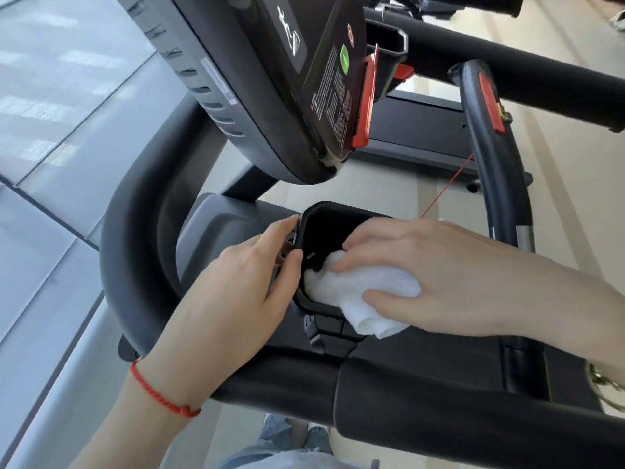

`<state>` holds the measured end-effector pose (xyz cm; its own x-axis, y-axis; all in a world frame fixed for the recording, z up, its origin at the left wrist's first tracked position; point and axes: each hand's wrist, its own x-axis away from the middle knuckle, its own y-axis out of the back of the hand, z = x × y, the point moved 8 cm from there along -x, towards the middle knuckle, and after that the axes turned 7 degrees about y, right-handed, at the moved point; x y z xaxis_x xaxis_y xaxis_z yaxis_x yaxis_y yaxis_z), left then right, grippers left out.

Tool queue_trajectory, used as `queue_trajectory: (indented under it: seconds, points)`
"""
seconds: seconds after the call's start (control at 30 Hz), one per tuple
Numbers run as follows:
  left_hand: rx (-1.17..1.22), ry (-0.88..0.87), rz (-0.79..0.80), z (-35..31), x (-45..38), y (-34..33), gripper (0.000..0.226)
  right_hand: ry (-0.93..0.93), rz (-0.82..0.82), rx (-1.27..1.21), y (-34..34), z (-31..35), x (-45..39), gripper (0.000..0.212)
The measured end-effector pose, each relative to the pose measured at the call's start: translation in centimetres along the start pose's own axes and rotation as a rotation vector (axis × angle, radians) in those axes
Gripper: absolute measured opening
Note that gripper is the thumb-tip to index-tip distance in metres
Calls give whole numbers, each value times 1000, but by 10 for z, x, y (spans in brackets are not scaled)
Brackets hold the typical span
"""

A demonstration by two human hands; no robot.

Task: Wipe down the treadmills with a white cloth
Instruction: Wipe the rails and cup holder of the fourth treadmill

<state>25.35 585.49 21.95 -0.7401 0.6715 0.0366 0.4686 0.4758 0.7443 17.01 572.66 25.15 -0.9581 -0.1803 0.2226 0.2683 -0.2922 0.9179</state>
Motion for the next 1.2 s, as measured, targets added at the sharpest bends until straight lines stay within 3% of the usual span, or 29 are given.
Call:
queue_trajectory:
  seconds: [0.17,0.37,0.6,0.67,0.77,0.83,0.93,1.2]
  points:
    - [-5,-5,10,0,-1,-1,52,5,36,-105,-12,-1,-17,30]
    - [-8,-15,7,0,-1,-1,50,34,-144,-85,-11,3,-40,28]
    - [-33,-14,10,-2,-1,0,52,-20,156,155,-32,-3,-44,26]
    - [-23,-9,8,-2,-1,0,50,-24,169,205,-31,-3,-43,15]
    - [-19,-5,4,-1,-1,0,48,13,185,264,-30,-4,-38,19]
    - [-25,-8,8,-1,-1,0,48,55,215,180,-29,-4,-37,11]
    - [-21,-5,13,0,-2,-1,47,94,267,138,-31,-5,-39,15]
    - [11,-7,25,0,-3,-2,47,-35,154,284,-45,-4,-53,13]
